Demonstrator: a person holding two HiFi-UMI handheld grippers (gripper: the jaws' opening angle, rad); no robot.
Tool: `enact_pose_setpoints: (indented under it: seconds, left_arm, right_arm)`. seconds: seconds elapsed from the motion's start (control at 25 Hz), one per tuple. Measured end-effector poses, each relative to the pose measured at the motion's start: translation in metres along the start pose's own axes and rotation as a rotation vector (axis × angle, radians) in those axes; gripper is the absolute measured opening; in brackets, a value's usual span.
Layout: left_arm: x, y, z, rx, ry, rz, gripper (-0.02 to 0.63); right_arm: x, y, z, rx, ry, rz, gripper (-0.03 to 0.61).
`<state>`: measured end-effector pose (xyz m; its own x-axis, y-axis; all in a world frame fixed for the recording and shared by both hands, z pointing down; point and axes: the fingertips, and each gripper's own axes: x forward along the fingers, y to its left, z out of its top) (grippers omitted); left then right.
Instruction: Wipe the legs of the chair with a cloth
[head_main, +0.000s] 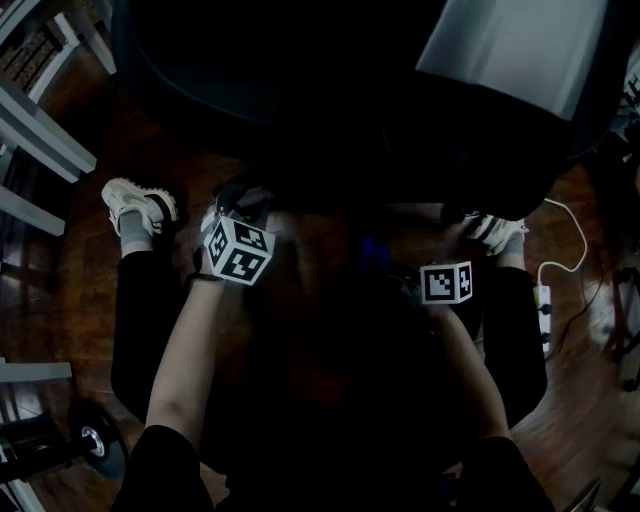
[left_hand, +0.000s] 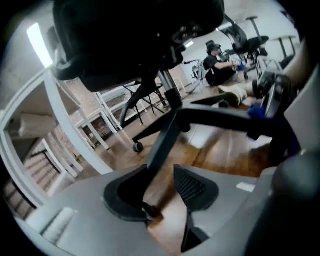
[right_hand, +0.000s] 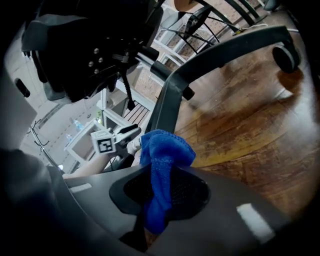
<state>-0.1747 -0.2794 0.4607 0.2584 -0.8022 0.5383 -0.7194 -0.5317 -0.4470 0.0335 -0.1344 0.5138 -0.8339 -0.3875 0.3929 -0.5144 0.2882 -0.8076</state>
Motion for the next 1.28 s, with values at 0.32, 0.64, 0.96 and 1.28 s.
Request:
enact_pose_setpoints:
  seconds: [0.32,0.64,0.96,1.28]
  left_arm:
    - [-0.056,-0.123,0.013,-0.391,-0.044,-0.337,0.238]
    - [0.016,-0.152,0.036,-0.295,0.143,-0.237,0.242]
    - [0.029,-0.154,0.024,-0.401,0.095,-0.239,0.153]
    - [0.013,-0.136,-0.013,-0.381,0.137,-0.303,0.152]
  right_arm:
    - [0.04,0.03,0.019,-0.095,-0.15,-0.045,0.078]
    - [-0.032,0.028,0.033,-0.147,-0.234,-0.095,0.08]
    - [-0.046,0.007,0.024,-0.132,-0.231,-0.145,0.081]
    - [-0.013,0.002,0.046,-0.131,-0.281,-0.153,0.08]
